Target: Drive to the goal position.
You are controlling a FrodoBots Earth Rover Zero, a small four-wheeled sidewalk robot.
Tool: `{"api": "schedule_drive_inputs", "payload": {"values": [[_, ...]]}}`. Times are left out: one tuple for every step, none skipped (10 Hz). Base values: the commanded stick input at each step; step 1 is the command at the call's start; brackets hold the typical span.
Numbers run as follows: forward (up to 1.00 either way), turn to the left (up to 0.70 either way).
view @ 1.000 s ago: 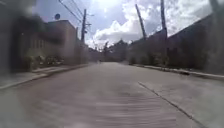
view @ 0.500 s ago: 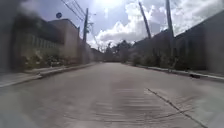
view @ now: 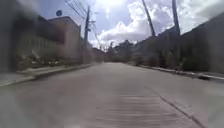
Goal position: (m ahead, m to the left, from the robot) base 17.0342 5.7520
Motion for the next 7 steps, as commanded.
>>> {"api": "schedule_drive_inputs", "payload": {"values": [[1.0,0.0],[1.0,0.0],[1.0,0.0],[1.0,0.0],[1.0,0.0],[1.0,0.0],[1.0,0.0]]}}
